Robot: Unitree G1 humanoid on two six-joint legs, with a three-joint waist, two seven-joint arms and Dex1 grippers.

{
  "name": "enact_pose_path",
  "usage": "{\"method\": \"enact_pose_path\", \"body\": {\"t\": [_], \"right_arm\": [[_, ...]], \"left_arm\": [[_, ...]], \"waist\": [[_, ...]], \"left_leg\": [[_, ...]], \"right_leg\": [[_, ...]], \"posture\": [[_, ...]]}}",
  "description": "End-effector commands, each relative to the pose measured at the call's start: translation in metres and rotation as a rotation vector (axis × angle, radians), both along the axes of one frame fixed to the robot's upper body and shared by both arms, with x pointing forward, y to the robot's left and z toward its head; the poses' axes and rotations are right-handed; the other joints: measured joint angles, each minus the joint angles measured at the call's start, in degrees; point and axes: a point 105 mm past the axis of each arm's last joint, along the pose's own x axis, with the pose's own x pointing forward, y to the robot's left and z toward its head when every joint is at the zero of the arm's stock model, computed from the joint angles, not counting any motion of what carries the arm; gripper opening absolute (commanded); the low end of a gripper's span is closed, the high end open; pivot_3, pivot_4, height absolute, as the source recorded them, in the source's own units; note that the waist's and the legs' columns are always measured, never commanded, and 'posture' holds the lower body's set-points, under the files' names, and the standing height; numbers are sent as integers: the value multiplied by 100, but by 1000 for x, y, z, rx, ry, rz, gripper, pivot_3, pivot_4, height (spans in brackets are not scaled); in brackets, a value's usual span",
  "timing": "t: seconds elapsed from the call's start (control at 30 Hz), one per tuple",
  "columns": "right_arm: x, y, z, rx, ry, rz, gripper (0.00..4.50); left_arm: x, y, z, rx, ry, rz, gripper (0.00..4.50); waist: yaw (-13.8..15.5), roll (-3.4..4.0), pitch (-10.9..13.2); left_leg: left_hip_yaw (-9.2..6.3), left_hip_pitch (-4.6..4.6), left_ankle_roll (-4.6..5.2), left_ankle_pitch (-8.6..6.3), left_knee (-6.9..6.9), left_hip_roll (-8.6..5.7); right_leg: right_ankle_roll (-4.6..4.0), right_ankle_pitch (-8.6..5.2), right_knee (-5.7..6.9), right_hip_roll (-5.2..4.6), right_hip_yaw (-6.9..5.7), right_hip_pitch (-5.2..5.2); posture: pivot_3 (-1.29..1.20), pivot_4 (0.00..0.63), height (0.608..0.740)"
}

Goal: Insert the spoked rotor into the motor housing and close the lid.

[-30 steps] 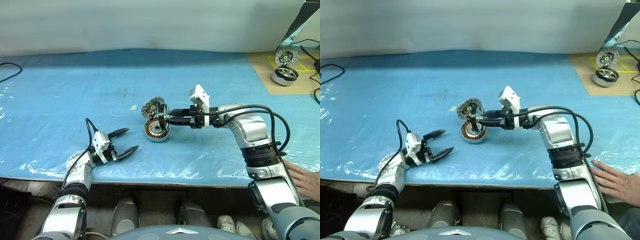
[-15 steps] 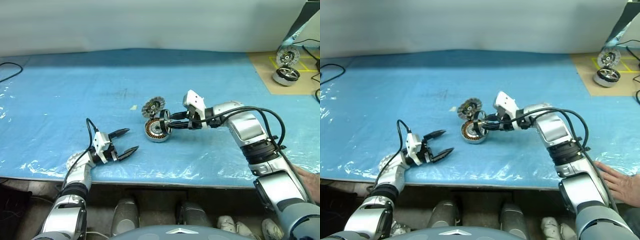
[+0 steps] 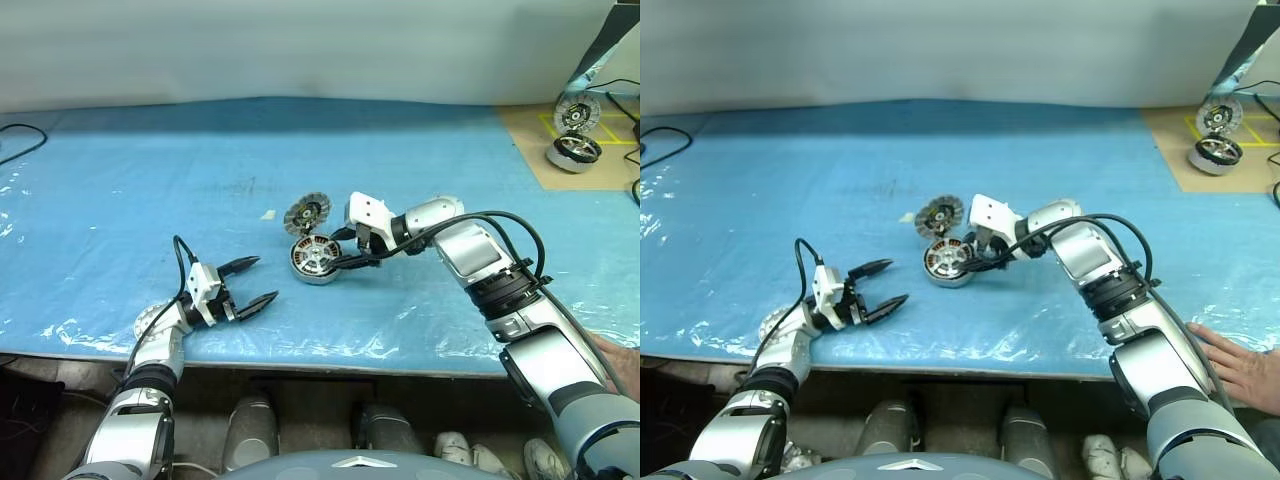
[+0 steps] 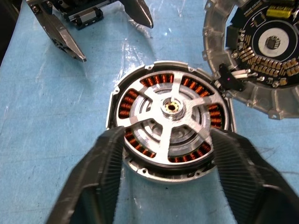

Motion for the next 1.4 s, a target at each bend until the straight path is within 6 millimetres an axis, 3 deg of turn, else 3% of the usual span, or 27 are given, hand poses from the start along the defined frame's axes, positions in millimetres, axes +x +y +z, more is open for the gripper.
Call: {"method": "enact_pose_path", "body": {"t": [0.03,0.23,0.27,0.37,0.53,0.6,0.9,1.27,1.4], "right_arm": [[2,6,24,53,-42,35,3264],[1,15,57,260,-25,31,3264],[1,16,59,286,-15,22,3089],[0,19,56,351,39,4,2405],[-4,21,35,360,102,-34,484],[-4,23,34,376,117,-52,81],[3,27,17,389,163,-122,81],[5,-6,-59,207,317,-280,81],[8,-7,-50,306,390,-313,81]], "left_arm": [[-10,-3,-22,0,107,-5,4500],[-9,-3,-22,0,107,-5,4500],[-8,-3,-22,-1,107,-5,4500],[-8,-3,-21,-1,107,-4,4500],[-6,-2,-21,1,107,0,4500],[-6,-2,-21,1,108,2,4500],[-5,0,-20,2,108,3,4500],[-5,0,-20,2,105,5,4500],[-5,0,-20,3,102,2,4500]], "waist": [[0,0,0],[0,0,0],[1,0,0],[14,0,0],[57,0,0],[74,1,0],[77,1,0],[75,6,-6],[75,-2,-9]], "left_leg": [[0,0,0,0,1,0],[0,1,2,0,7,0],[0,3,2,0,7,1],[1,5,2,0,8,2],[2,5,1,0,8,2],[2,5,1,0,8,2],[1,9,-1,1,6,2],[2,34,-1,0,6,2],[3,66,1,-1,-4,0]], "right_leg": [[0,0,1,0,0,0],[-4,-2,6,0,1,0],[-5,-2,8,0,1,0],[-8,-4,8,-1,1,3],[-13,-7,8,0,0,5],[-12,-6,9,0,1,1],[-21,-12,13,0,2,2],[-22,-13,11,0,3,23],[-23,-16,1,-5,14,50]], "posture": [[0,150,740],[0,150,740],[0,150,740],[0,150,740],[0,150,740],[0,150,740],[0,150,740],[0,150,740],[0,150,740]]}}
